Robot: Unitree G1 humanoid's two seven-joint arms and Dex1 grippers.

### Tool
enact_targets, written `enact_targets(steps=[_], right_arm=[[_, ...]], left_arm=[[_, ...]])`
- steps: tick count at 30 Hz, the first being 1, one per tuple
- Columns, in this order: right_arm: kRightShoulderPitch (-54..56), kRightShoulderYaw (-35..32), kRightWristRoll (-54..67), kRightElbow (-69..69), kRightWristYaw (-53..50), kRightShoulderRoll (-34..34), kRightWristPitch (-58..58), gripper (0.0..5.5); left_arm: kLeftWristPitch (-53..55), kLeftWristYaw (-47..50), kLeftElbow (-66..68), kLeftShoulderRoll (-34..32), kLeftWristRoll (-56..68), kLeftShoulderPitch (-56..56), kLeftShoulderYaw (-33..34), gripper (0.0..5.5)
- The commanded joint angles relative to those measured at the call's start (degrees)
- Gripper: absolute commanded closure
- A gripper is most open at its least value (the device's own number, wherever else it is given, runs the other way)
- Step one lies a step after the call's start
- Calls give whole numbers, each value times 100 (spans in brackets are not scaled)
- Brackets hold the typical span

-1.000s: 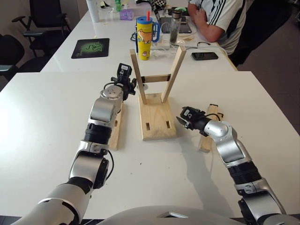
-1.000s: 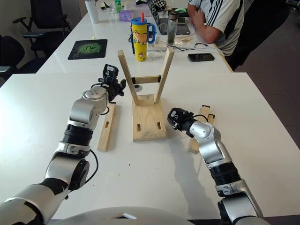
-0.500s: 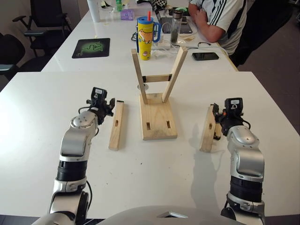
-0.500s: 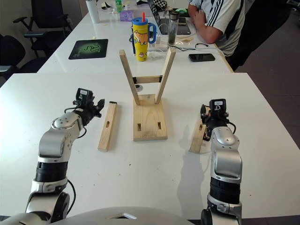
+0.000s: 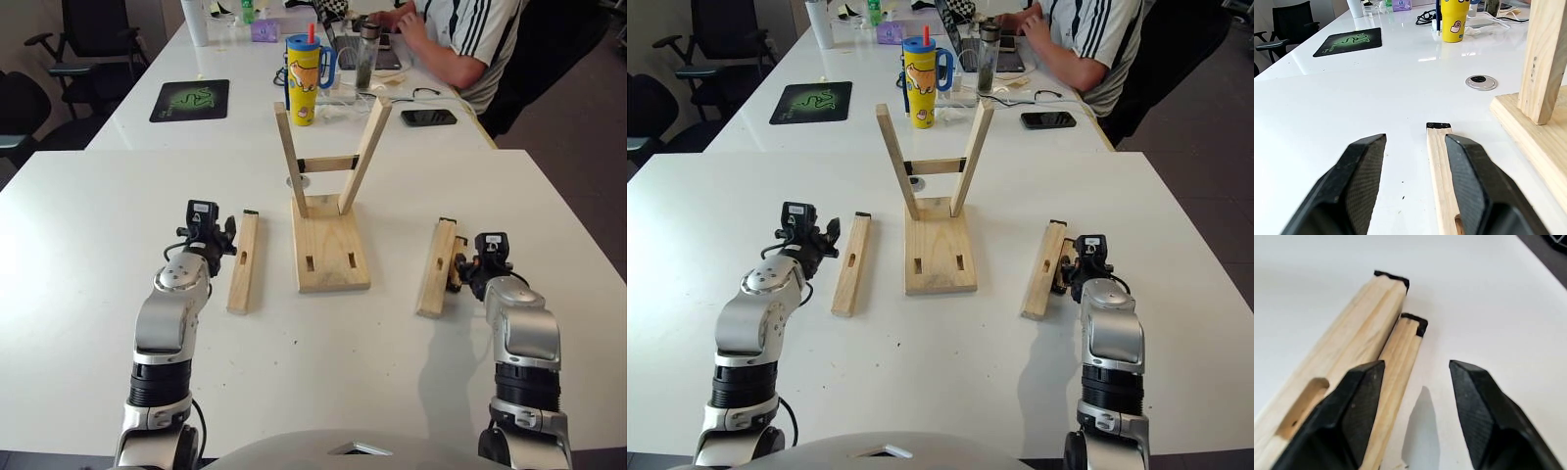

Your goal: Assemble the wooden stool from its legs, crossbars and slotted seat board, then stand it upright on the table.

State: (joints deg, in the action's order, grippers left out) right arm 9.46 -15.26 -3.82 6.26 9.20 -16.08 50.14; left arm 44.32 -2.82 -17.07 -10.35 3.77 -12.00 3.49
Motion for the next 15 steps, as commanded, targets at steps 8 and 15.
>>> enact_targets(steps=[8,15], right_arm=[[379,-141,535,-298,61,18,558,305],[384,-72,797,-402,55,26,967,305]], left_arm=[[-162,223,74,161,-57,46,32,326],[-269,304,112,194,-198,6,-169,326]])
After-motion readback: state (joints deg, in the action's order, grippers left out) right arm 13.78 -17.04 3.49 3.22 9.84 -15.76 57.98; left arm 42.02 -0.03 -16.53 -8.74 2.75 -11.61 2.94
